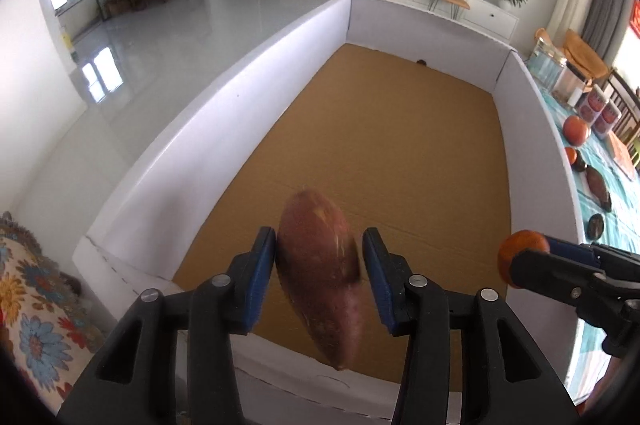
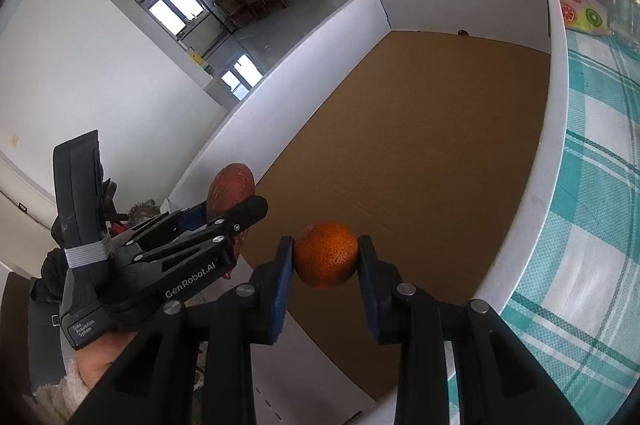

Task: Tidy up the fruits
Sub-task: 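Carry both fruits over the cardboard box and open both tools to drop them, then move the left tool to the dark brown fruit while the right tool approaches the yellow citrus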

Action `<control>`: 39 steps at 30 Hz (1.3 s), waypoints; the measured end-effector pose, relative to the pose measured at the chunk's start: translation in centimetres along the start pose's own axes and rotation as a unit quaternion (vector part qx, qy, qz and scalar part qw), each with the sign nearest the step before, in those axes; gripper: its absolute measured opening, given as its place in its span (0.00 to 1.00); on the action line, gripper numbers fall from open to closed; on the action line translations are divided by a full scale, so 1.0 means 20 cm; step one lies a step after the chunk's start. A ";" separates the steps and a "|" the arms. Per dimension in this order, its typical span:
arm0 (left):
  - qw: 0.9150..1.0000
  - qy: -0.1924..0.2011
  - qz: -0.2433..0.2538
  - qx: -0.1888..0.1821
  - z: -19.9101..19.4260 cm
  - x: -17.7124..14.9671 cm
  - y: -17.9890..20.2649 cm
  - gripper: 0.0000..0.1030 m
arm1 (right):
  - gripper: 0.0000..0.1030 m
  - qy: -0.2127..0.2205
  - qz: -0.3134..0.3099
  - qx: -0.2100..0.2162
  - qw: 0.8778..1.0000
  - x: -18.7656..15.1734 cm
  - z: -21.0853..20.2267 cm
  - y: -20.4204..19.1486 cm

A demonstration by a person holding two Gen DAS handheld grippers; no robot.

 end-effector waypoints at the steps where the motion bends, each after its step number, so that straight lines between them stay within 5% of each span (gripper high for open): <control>1: 1.000 0.005 0.001 0.005 -0.01 0.00 0.01 0.66 | 0.51 0.010 0.006 -0.003 1.000 0.00 -0.02 0.02; 3: 1.000 0.026 0.007 0.009 -0.05 0.00 0.05 0.75 | 0.69 0.037 0.012 -0.018 0.999 -0.01 -0.11 0.09; 5: 0.999 0.045 0.022 0.007 -0.09 0.01 0.12 0.75 | 0.67 0.059 0.011 0.007 0.998 -0.05 -0.21 0.13; 7: 0.997 0.070 0.032 -0.013 -0.15 0.03 0.18 0.75 | 0.83 0.066 0.017 -0.070 0.995 -0.12 -0.32 0.23; 12: 0.988 0.114 0.061 -0.085 -0.26 0.07 0.45 0.75 | 0.87 0.119 0.059 -0.116 0.984 -0.40 -0.67 0.50; 15: 0.983 0.113 0.101 -0.102 -0.23 0.07 0.63 0.75 | 0.96 0.139 0.101 -0.208 0.963 -0.58 -0.85 0.77; 19: 0.980 0.074 0.157 -0.099 -0.14 0.00 0.82 0.75 | 0.97 0.140 0.169 -0.320 0.922 -0.84 -1.01 1.14; 23: 0.972 0.087 0.204 -0.072 -0.19 -0.07 0.91 0.75 | 0.97 0.160 0.239 -0.323 0.902 -1.05 -1.14 1.36; 27: 0.972 0.091 0.205 -0.069 -0.24 -0.14 0.89 0.75 | 0.97 0.193 0.255 -0.318 0.893 -1.05 -1.21 1.39; 39: 0.973 0.119 0.190 -0.061 -0.35 -0.24 0.93 0.75 | 0.97 0.197 0.264 -0.327 0.886 -1.07 -1.17 1.39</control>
Point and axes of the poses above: each gripper's, at about its wrist camera, not at the fingertips, and z roughly the way its jaws point, y to its right, x to its top, the point moved 5 cm from there along z, roughly the way its jaws point, and after that the axes turned 1 degree about -y, right-handed, at the moved point
